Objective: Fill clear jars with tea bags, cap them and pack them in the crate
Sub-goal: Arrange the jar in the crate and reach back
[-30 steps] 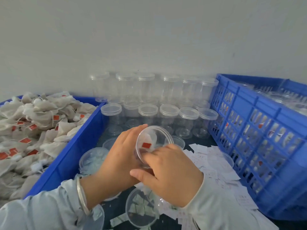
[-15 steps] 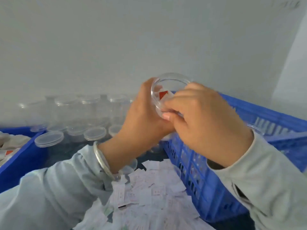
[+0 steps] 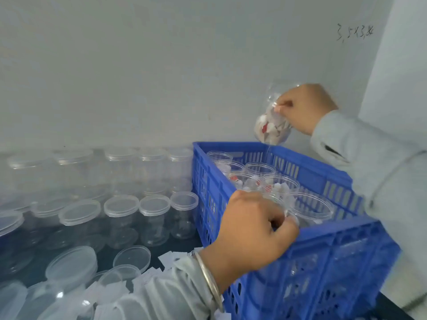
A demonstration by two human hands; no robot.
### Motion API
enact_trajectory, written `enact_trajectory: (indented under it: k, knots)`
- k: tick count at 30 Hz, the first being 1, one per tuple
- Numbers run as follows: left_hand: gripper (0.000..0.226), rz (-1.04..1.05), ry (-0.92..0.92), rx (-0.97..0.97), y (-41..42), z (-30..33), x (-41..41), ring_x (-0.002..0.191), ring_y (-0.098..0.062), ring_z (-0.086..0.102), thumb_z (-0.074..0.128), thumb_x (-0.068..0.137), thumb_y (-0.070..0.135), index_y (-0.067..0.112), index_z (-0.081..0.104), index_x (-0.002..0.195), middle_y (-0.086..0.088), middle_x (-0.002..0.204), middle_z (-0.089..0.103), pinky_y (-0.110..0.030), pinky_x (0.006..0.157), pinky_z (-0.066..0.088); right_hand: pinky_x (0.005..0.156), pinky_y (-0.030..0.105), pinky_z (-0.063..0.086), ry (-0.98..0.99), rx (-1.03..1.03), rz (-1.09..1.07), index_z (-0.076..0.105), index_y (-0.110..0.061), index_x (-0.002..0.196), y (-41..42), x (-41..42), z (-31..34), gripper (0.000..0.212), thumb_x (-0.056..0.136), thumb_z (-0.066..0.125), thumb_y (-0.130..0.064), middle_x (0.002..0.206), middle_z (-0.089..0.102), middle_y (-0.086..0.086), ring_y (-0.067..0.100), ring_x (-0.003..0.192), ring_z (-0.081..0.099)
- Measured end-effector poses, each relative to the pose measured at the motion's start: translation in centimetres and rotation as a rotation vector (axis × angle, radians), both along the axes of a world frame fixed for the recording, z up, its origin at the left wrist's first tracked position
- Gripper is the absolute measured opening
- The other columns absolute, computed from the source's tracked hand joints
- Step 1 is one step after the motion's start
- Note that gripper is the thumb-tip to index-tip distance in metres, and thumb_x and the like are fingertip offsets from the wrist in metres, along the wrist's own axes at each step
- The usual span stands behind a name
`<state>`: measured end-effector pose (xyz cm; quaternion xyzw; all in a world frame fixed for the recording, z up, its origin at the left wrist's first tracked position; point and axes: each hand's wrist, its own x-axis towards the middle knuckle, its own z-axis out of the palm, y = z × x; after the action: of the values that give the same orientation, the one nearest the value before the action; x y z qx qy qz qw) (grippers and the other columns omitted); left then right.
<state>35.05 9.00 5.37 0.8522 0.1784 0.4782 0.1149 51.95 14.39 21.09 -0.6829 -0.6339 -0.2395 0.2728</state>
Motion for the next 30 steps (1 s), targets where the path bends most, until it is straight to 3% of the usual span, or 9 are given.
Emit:
enact_trajectory:
  k: [3, 8, 11, 14, 16, 19, 23, 27, 30]
  knots:
    - [0.036, -0.017, -0.125, 0.102, 0.1, -0.2, 0.1, 0.047, -0.015, 0.018, 0.04, 0.078, 0.024, 0.019, 0.019, 0.049, 0.006, 0.046, 0.012, -0.023, 0.056, 0.017, 0.086, 0.038, 0.049, 0.016, -0.158, -0.038, 0.072, -0.007, 0.098, 4.6, 0.7, -1.9, 0.023, 0.092, 0.052, -0.018, 0.102, 0.066, 0.015, 0.035, 0.096, 0.059]
    - [0.033, -0.006, -0.25, 0.165, 0.1, -1.1, 0.7, 0.048, -0.016, 0.021, 0.042, 0.077, 0.019, 0.023, 0.021, 0.053, 0.01, 0.052, 0.015, -0.033, 0.055, 0.03, 0.082, 0.031, 0.046, 0.05, -0.355, -0.123, 0.071, -0.017, 0.108, 10.7, 0.3, -4.6, 0.024, 0.091, 0.057, -0.026, 0.114, 0.064, 0.008, 0.029, 0.099, 0.059]
    - [0.03, 0.006, -0.272, 0.182, 0.5, -1.5, 0.9, 0.049, -0.016, 0.022, 0.042, 0.075, 0.018, 0.023, 0.022, 0.053, 0.008, 0.051, 0.018, -0.035, 0.057, 0.03, 0.071, 0.028, 0.041, 0.038, -0.448, -0.171, 0.067, -0.013, 0.092, 13.5, 0.2, -6.7, 0.012, 0.089, 0.058, -0.018, 0.104, 0.064, 0.009, 0.027, 0.084, 0.057]
    - [0.028, 0.012, -0.29, 0.164, 0.6, -1.7, 1.0, 0.051, -0.017, 0.025, 0.042, 0.074, 0.02, 0.022, 0.024, 0.052, 0.007, 0.051, 0.02, -0.035, 0.06, 0.03, 0.066, 0.028, 0.039, 0.061, -0.526, -0.191, 0.065, -0.004, 0.1, 14.6, 0.9, -8.5, 0.019, 0.089, 0.055, -0.015, 0.091, 0.061, 0.012, 0.026, 0.076, 0.053]
    - [0.028, 0.018, -0.29, 0.164, 0.6, -1.9, 1.0, 0.052, -0.017, 0.027, 0.042, 0.074, 0.021, 0.022, 0.025, 0.052, 0.007, 0.051, 0.021, -0.034, 0.061, 0.029, 0.065, 0.026, 0.041, 0.072, -0.579, -0.155, 0.067, -0.009, 0.102, 14.5, 1.5, -9.2, 0.021, 0.086, 0.059, -0.02, 0.087, 0.062, 0.007, 0.023, 0.075, 0.054]
    - [0.028, 0.022, -0.281, 0.181, 0.6, -1.8, 0.9, 0.054, -0.016, 0.027, 0.043, 0.075, 0.021, 0.022, 0.026, 0.053, 0.008, 0.054, 0.021, -0.034, 0.061, 0.028, 0.072, 0.026, 0.045, 0.119, -0.637, -0.103, 0.069, -0.017, 0.097, 14.4, 1.7, -9.7, 0.016, 0.084, 0.061, -0.024, 0.089, 0.061, 0.004, 0.021, 0.079, 0.054]
    - [0.028, 0.02, -0.28, 0.184, 0.6, -1.9, 0.8, 0.053, -0.017, 0.025, 0.042, 0.075, 0.021, 0.022, 0.024, 0.053, 0.007, 0.053, 0.02, -0.036, 0.059, 0.029, 0.072, 0.026, 0.041, 0.105, -0.665, -0.102, 0.065, -0.011, 0.087, 14.3, 1.0, -10.0, 0.012, 0.087, 0.057, -0.021, 0.091, 0.06, 0.009, 0.022, 0.08, 0.052]
    - [0.028, 0.026, -0.275, 0.172, 0.5, -2.0, 0.7, 0.053, -0.018, 0.026, 0.042, 0.075, 0.021, 0.022, 0.024, 0.053, 0.006, 0.051, 0.022, -0.036, 0.06, 0.03, 0.076, 0.028, 0.042, 0.111, -0.694, -0.09, 0.066, -0.001, 0.102, 13.9, 0.7, -11.0, 0.025, 0.094, 0.047, -0.015, 0.102, 0.061, 0.014, 0.026, 0.088, 0.056]
    - [0.029, 0.021, -0.282, 0.162, 0.5, -2.1, 0.7, 0.053, -0.017, 0.025, 0.042, 0.075, 0.021, 0.022, 0.024, 0.053, 0.005, 0.05, 0.023, -0.034, 0.06, 0.029, 0.09, 0.031, 0.044, 0.113, -0.639, -0.063, 0.062, -0.003, 0.116, 13.3, 0.4, -10.3, 0.029, 0.097, 0.04, -0.009, 0.121, 0.059, 0.014, 0.03, 0.11, 0.056]
